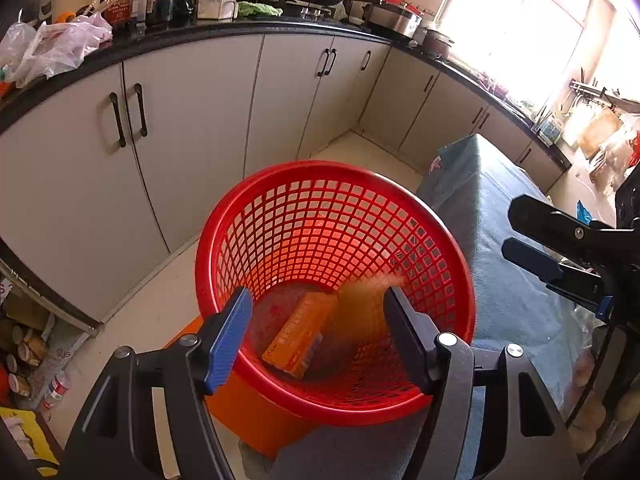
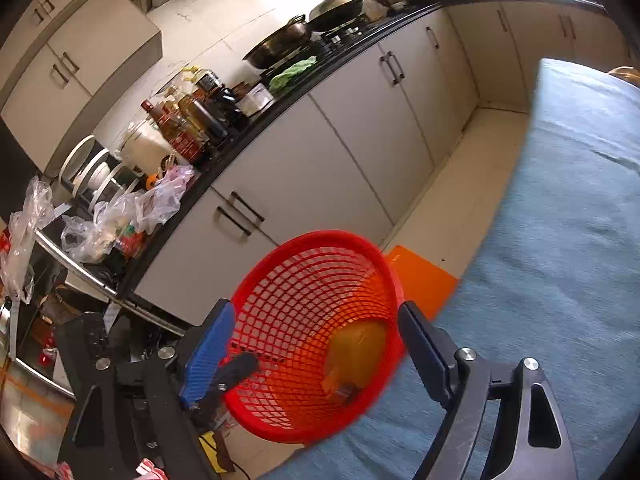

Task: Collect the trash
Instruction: 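Carry both items over the red basket and open both tools to drop them, then grasp the clear plastic cup with the left tool while the right tool grasps the white plastic bag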

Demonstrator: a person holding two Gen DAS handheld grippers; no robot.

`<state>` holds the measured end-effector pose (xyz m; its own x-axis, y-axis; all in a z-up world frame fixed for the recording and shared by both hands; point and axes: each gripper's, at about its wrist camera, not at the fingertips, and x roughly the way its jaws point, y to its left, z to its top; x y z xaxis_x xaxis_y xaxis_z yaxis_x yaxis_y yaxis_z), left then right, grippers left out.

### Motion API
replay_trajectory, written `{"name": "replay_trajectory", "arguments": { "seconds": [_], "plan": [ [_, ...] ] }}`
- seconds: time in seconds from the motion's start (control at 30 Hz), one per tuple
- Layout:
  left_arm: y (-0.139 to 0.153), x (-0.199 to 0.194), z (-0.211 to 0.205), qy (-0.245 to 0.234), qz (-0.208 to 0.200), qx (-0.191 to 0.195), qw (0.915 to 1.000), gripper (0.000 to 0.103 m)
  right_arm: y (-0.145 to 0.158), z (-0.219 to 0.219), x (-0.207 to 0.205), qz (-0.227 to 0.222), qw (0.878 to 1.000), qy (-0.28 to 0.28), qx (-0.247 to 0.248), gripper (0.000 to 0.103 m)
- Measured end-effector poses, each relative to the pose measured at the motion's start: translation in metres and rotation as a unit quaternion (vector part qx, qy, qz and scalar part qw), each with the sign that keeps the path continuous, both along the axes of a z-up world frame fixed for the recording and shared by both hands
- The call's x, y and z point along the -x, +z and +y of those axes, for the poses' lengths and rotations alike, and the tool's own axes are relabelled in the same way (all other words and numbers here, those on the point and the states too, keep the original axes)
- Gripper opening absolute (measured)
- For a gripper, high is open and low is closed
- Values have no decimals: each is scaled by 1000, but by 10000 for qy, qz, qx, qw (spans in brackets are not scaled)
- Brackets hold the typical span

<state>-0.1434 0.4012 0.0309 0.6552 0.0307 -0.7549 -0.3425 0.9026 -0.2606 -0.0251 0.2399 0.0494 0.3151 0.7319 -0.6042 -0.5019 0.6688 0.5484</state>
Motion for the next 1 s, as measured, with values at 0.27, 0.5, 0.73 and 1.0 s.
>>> {"name": "replay_trajectory", "arguments": {
  "seconds": [0.27,0.5,0.73,1.0],
  "plan": [
    [18,10,-22,-61,-241,-256,9994,68,13,-58,30,-465,9959,-576,529,88],
    [30,7,-80,-669,-325,-372,9965,71,18,-151,64,-578,9863,-1329,785,88],
    [33,-9,-165,-1744,-287,-18,9843,74,3,-266,103,-390,9731,-1993,1089,88],
    [40,-38,-272,-2618,-267,216,9645,74,-1,-384,123,-313,9480,-2962,1119,88]
  ]
}}
